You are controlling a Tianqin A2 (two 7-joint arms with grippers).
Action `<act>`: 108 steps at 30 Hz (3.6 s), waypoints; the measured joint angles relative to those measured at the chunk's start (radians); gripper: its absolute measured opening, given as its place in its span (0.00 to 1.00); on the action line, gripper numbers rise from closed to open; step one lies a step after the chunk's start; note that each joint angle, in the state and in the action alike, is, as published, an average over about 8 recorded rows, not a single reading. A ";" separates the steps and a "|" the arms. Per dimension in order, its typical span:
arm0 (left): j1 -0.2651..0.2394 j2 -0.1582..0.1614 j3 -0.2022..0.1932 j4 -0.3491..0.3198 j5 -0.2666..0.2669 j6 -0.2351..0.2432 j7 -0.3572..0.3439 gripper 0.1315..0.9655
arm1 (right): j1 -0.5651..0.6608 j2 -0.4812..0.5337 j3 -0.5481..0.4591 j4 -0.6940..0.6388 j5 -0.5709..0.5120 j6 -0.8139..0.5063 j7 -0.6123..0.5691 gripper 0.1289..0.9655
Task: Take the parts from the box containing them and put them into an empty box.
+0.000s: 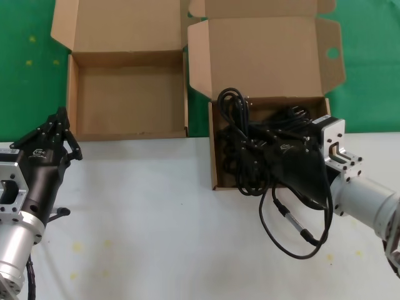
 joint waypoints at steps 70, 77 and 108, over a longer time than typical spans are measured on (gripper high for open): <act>0.000 0.000 0.000 0.000 0.000 0.000 0.000 0.02 | 0.324 -0.359 0.000 -0.251 -0.235 -0.210 -0.839 0.09; 0.000 0.000 0.000 0.000 0.000 0.000 0.000 0.02 | 0.322 -0.435 0.000 -0.347 -0.541 -0.273 -0.571 0.10; 0.000 0.000 0.000 0.000 0.000 0.000 0.000 0.02 | 0.026 -0.518 0.671 -0.094 -1.709 -0.612 0.494 0.52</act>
